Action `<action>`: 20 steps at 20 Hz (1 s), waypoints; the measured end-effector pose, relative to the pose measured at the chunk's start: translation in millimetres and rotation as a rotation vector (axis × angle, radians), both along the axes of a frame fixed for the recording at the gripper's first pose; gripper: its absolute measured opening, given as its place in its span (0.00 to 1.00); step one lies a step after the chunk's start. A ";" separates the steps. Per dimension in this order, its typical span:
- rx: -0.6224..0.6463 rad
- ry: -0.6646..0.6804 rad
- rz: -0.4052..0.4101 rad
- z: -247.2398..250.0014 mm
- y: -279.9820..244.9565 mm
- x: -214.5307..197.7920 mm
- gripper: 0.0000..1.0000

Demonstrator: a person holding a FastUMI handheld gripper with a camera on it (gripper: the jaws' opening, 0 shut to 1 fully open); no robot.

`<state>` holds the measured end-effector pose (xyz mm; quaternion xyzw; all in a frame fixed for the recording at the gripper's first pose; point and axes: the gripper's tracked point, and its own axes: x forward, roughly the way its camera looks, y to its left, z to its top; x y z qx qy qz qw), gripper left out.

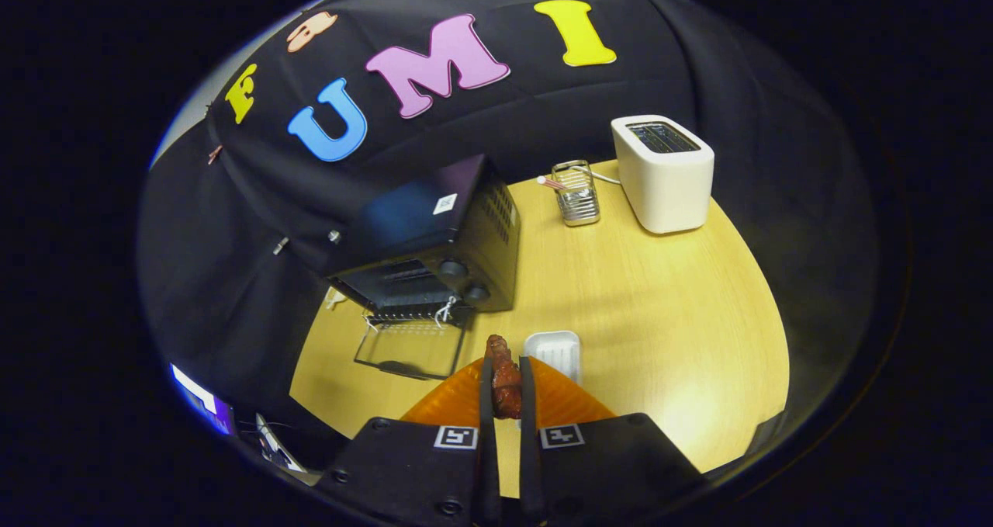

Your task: Open the toaster oven, put the food inside, and close the toaster oven door.

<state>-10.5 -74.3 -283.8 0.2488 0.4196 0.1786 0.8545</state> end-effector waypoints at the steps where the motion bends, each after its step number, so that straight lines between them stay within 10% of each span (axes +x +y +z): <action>1: 0.015 -0.015 -0.007 8.6 10.3 -0.7 0.14; 20: 0.122 -0.151 -0.036 13.2 225.2 60.1 0.14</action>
